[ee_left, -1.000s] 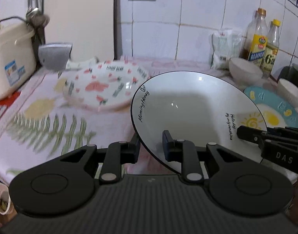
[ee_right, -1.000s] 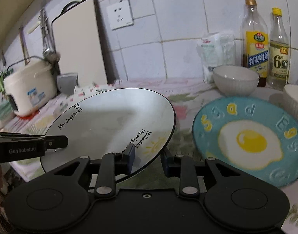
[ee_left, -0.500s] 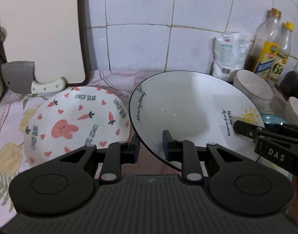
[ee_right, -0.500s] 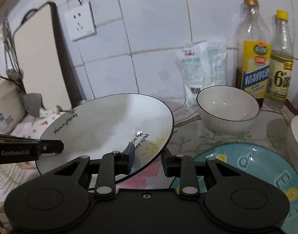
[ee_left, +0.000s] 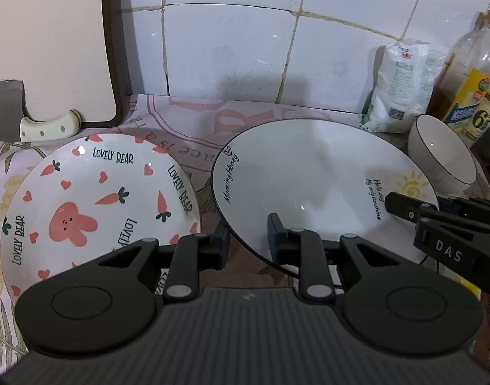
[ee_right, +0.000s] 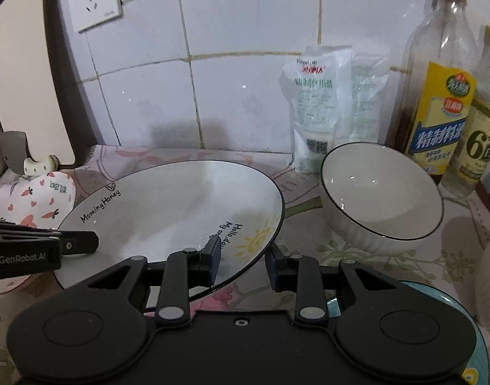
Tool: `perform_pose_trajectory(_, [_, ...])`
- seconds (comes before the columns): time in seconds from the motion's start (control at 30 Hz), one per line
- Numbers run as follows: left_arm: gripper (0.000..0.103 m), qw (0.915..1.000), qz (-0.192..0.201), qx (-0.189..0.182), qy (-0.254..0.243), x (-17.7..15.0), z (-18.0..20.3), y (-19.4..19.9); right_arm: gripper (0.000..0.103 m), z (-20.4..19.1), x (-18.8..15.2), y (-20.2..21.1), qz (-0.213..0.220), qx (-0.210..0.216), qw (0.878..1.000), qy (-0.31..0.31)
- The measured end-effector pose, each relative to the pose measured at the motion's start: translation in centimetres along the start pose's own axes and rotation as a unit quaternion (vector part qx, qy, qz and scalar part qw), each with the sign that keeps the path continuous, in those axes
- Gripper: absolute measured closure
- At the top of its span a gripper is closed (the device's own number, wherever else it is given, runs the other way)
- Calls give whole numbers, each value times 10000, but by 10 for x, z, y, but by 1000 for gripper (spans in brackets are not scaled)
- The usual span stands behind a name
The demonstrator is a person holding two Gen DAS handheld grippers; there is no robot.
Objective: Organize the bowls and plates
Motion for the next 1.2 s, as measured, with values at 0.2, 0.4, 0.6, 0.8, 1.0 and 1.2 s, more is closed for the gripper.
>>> perform_pose_trajectory(0.2, [74,9984,-434,152,-331,-3,7,4,64,5,-14,-6,-665,-1,9958,-635])
perform_pose_trajectory(0.4, [57,9965,-15,209,-810,-3,5,43,55,-2,-16,15,-622,-52,9971,-446])
perform_pose_trajectory(0.6, [39,9935,256,92,-1104,2,-1,99,54,-3,-1,61,-319,178,9971,-661])
perform_pose_trajectory(0.8, [35,9949,229,-253,-952,6,-12,145,49,-13,18,106,12,382,9975,-588])
perform_pose_trajectory(1.0, [30,9942,301,-474,-917,6,-22,186,39,-33,27,142,180,658,9970,-358])
perform_pose_trajectory(1.2, [28,9928,323,-519,-1026,0,-35,215,37,-63,29,169,281,959,9950,-82])
Point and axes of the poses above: each gripper's, at about its wrist camera, not at the fingertips, and y roughly against the way its jaws point, z to its right, x to its top, the point moved 9 cm from there along -y, roughly the way its jaws point, and after that the axes turned 14 degrees about z, right-handed, at the moved point
